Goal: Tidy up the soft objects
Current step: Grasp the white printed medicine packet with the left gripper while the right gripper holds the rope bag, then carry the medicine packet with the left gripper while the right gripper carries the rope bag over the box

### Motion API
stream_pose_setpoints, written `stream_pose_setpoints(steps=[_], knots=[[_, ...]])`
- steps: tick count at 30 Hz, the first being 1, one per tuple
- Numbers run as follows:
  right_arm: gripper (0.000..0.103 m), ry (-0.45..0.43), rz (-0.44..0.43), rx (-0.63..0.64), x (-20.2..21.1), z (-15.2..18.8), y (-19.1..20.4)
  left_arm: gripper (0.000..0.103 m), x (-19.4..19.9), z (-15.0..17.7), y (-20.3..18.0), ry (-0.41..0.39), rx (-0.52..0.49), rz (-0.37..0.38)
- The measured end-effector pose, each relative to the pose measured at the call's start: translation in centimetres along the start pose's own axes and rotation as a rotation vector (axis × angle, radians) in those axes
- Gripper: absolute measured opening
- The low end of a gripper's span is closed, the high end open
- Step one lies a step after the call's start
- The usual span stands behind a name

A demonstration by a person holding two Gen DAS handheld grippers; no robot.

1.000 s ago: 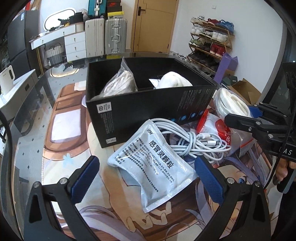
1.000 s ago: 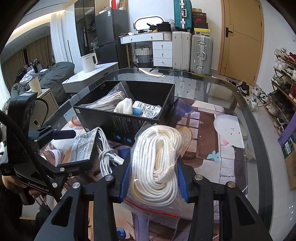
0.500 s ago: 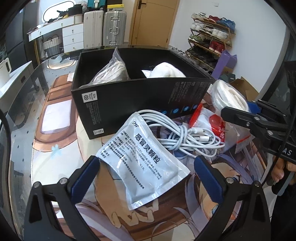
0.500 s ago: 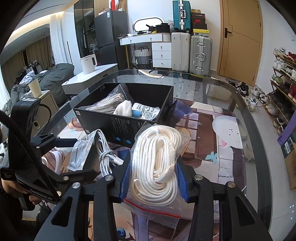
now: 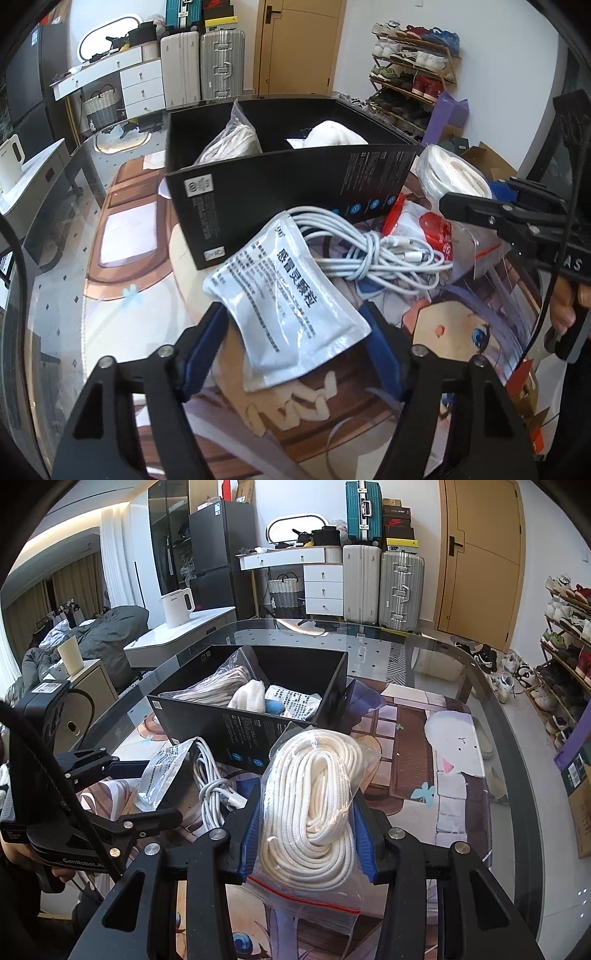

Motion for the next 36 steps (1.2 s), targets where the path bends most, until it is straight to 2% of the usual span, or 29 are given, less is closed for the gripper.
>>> stream_pose_setpoints(steps=[3,8,16,21,24,26,28,30,32,36], knots=[[0.044,0.0,-0.001,0.003,0.0,0.0,0.1,0.072,0.4,0.6,0.1,0.003,-0.017,0.022],[0.044,-0.001,0.001,0.003,0.0,0.0,0.1,0.082,0.6,0.8,0.2,0.011,0.001,0.048],[0.044,0.0,0.0,0.004,0.1,-0.1,0.2,0.083,0.7,-0.5,0.0,0.02,0.077,0.157],[0.044,0.0,-0.001,0.005,0.2,-0.1,0.3,0.083,0.4,-1.1,0.8,0.024,0.132,0.166],[0.044,0.001,-0.002,0.009,0.1,-0.1,0.5,0.078,0.2,-1.2,0.7,0.021,0.135,0.145],[0.044,0.002,-0.002,0.011,0.1,-0.1,0.6,0.06,0.1,-1.3,0.9,0.015,0.134,0.102],[0.044,0.002,-0.002,0.013,0.1,-0.1,0.8,0.049,0.1,-1.1,1.2,0.007,0.137,0.089],[0.044,0.002,-0.002,0.016,0.1,-0.1,0.9,0.044,0.2,-1.1,1.5,0.001,0.142,0.097],[0.044,0.0,-0.002,0.02,0.1,-0.2,1.1,0.034,0.3,-0.9,1.7,-0.003,0.135,0.086],[0.044,-0.009,-0.002,0.027,0.2,-0.4,1.4,0.031,0.8,-0.7,1.8,-0.013,0.128,0.079]])
Point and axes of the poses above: each gripper's, at about its wrist camera, not at the fingertips, and x roughly against the way its jaws point, y to its left, z to its underside, the point moved 10 cm from there along -x, roughly the way its jaws point, and after that the axes turned 15 degrees about y, right-handed, at the moved point
